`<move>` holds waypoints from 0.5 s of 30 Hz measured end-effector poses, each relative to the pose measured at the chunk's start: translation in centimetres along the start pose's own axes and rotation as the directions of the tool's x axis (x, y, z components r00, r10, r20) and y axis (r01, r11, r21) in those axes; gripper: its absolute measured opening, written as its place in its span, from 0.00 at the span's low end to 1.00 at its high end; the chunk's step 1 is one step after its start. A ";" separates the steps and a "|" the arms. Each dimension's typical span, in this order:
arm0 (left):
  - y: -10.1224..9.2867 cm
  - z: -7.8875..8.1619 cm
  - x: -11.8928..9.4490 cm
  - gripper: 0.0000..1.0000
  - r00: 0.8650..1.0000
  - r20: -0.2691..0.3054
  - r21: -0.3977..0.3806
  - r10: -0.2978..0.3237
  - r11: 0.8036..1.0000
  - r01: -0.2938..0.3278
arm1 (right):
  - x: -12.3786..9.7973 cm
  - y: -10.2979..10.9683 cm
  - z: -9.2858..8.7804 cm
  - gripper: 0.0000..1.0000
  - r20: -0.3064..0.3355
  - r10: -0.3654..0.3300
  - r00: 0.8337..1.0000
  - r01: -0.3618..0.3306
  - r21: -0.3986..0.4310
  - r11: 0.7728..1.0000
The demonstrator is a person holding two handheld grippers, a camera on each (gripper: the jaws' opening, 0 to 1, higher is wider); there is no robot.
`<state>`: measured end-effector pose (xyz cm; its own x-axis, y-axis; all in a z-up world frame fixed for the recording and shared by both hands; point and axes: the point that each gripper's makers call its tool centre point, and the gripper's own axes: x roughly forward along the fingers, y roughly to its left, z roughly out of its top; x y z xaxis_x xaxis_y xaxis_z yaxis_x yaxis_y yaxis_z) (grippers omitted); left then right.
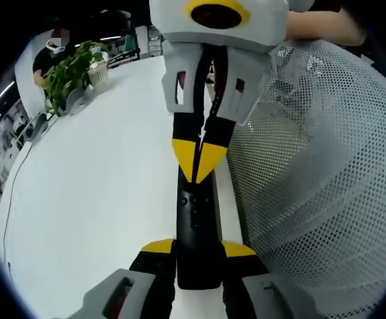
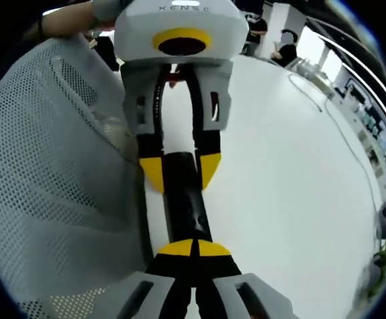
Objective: Press the specified remote control buttons in sequence, fully releasing each button before pressing the next.
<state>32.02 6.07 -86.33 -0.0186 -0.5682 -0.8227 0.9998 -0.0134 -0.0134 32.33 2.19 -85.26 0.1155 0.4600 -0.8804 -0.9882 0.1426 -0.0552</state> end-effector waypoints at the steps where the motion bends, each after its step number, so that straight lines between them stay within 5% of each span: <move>1: 0.0 0.0 0.0 0.25 1.000 0.000 0.001 0.000 1.000 0.000 | 0.0 0.1 0.3 0.00 0.015 0.007 1.000 -0.008 0.007 1.000; 15: 0.0 0.0 0.0 0.25 1.000 -0.004 0.001 -0.003 1.000 0.003 | 0.4 0.1 0.3 0.00 -0.001 -0.008 1.000 0.008 -0.037 0.999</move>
<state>32.03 6.05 -86.33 -0.0220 -0.5645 -0.8252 0.9997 -0.0165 -0.0154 32.32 2.62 -85.51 0.1234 0.4579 -0.8804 -0.9903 0.1139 -0.0796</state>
